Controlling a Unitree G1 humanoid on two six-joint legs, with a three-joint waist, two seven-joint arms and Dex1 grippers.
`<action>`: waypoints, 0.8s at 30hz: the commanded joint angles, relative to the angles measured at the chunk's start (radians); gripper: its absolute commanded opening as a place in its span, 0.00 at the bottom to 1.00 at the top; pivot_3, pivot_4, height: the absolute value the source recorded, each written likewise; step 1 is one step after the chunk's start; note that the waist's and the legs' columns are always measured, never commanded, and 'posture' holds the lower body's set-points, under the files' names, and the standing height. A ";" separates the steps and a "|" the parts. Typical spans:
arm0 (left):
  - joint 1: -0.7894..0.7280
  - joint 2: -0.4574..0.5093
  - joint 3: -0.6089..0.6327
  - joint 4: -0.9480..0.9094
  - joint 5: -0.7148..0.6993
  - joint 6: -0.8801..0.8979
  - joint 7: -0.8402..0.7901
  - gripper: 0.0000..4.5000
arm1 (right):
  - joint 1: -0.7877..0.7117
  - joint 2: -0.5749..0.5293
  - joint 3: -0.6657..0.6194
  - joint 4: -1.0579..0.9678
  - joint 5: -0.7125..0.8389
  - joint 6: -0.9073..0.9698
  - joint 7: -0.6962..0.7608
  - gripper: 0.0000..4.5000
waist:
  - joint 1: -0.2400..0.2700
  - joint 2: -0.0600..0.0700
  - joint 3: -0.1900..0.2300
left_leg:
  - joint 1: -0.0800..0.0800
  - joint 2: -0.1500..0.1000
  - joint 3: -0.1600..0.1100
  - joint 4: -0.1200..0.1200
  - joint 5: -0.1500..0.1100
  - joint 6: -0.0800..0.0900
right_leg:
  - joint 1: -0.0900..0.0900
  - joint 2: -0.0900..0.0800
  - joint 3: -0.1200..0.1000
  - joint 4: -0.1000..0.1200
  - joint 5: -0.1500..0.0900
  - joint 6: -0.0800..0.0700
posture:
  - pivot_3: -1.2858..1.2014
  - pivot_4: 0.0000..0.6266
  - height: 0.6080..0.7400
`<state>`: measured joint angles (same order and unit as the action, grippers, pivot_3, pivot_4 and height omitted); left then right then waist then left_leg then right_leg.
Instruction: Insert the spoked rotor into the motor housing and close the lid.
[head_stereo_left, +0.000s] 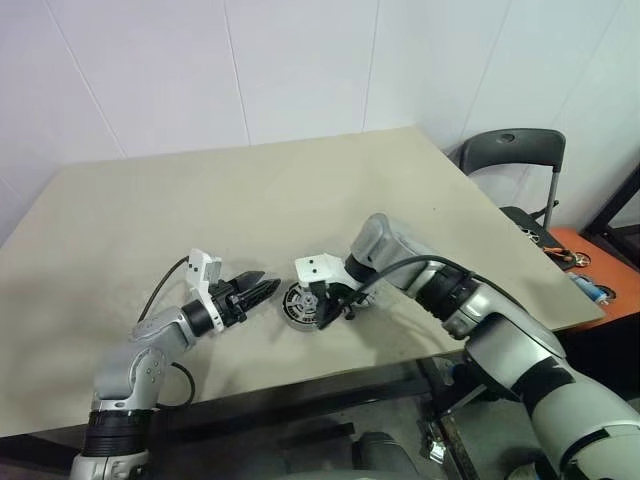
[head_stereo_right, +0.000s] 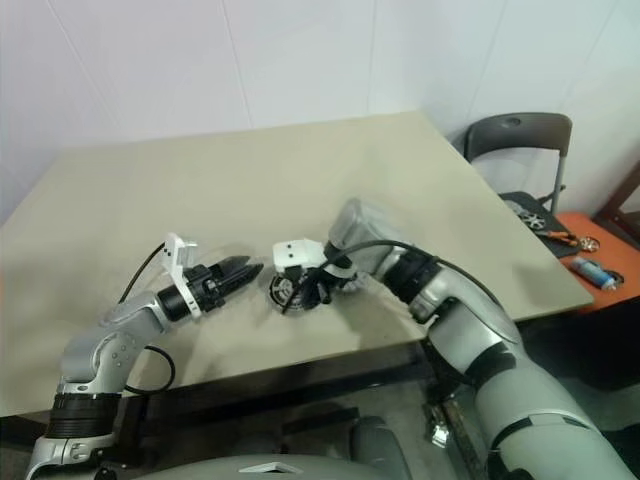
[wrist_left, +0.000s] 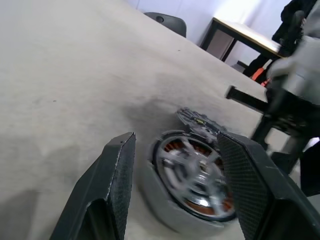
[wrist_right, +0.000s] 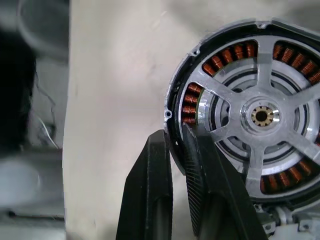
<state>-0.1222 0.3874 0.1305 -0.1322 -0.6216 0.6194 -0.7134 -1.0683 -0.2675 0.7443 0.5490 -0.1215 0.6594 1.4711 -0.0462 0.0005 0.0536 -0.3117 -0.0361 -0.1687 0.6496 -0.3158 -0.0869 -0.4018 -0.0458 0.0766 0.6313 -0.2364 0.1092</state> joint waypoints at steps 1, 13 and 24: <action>0.006 -0.008 -0.001 -0.057 -0.008 -0.014 0.014 0.62 | -0.073 0.026 -0.062 0.126 -0.028 0.074 -0.103 0.02 | 0.002 0.000 0.000 | 0.001 0.000 0.000 0.000 0.001 0.001 | 0.001 0.000 0.000 0.000 0.000 0.000 | 0.52 0.00 1.00; -0.014 0.002 0.011 -0.031 -0.012 -0.008 0.006 0.62 | -0.048 0.024 -0.044 0.134 -0.065 -0.032 -0.110 0.24 | 0.002 0.000 0.000 | 0.004 0.000 -0.002 -0.002 0.001 0.001 | 0.004 0.000 -0.001 -0.002 0.001 0.001 | 0.52 0.00 1.00; -0.055 0.023 0.015 0.027 -0.006 -0.017 -0.027 0.62 | 0.020 -0.129 -0.188 -0.236 0.120 0.042 0.070 0.31 | 0.003 0.001 0.000 | -0.012 0.000 -0.002 -0.004 0.001 0.001 | -0.012 -0.001 -0.002 -0.002 0.004 0.000 | 0.52 0.00 1.00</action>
<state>-0.1578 0.3966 0.1319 -0.0967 -0.6213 0.6202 -0.7278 -1.0325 -0.3778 0.6269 0.3791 -0.0487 0.6805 1.5209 -0.0433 0.0011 0.0541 -0.3248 -0.0364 -0.1708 0.6459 -0.3146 -0.0863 -0.4146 -0.0471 0.0751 0.6284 -0.2321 0.1095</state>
